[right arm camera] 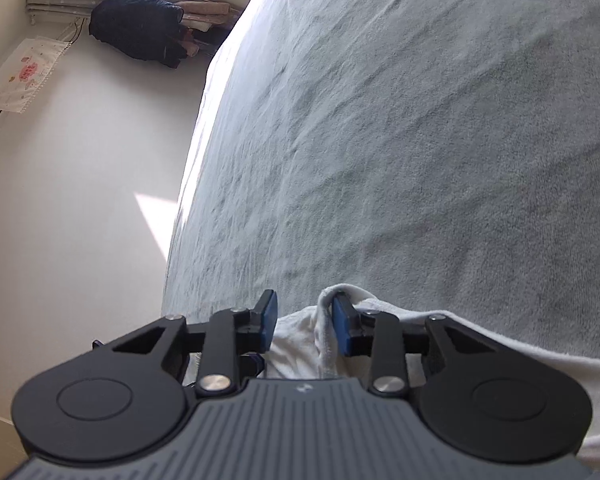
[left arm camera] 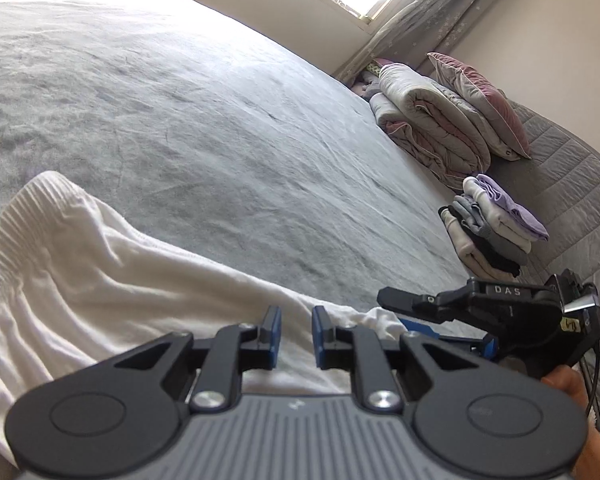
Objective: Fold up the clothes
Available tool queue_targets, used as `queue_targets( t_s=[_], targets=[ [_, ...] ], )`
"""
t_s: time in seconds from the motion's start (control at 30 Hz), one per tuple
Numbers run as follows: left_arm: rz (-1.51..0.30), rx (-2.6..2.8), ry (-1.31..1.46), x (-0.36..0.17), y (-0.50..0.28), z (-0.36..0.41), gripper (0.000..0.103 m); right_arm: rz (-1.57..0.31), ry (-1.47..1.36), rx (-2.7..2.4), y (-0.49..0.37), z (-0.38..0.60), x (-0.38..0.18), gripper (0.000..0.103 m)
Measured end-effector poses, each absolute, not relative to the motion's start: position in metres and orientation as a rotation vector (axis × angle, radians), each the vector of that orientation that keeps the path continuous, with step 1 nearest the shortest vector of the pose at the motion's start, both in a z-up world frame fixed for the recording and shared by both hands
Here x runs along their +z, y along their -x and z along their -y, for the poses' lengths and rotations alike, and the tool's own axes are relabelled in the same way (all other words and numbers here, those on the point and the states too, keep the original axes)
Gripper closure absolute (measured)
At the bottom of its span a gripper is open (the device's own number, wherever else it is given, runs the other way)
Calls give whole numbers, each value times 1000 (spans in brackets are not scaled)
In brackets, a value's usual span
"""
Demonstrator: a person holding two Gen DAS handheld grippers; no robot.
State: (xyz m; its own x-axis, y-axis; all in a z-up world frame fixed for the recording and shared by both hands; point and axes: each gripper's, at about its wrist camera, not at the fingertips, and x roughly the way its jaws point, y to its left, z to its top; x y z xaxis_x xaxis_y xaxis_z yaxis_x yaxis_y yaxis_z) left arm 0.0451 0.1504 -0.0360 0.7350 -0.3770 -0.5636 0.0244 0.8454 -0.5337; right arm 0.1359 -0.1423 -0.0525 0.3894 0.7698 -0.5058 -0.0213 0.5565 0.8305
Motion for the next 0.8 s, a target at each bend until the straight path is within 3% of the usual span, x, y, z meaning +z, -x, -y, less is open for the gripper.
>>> queue_targets(
  t_s=[0.1, 0.43, 0.73, 0.8],
  targets=[
    [-703, -197, 496, -37, -45, -150, 88, -990, -718, 562, -135, 136, -40, 98],
    [-685, -161, 466, -36, -43, -154, 89, -876, -324, 551, -132, 118, -35, 99],
    [-644, -13, 375, -32, -37, -176, 89, -859, -256, 550, -129, 121, -34, 99],
    [-630, 40, 320, -36, -37, -183, 101, -855, -235, 549, -130, 119, -34, 100]
  ],
)
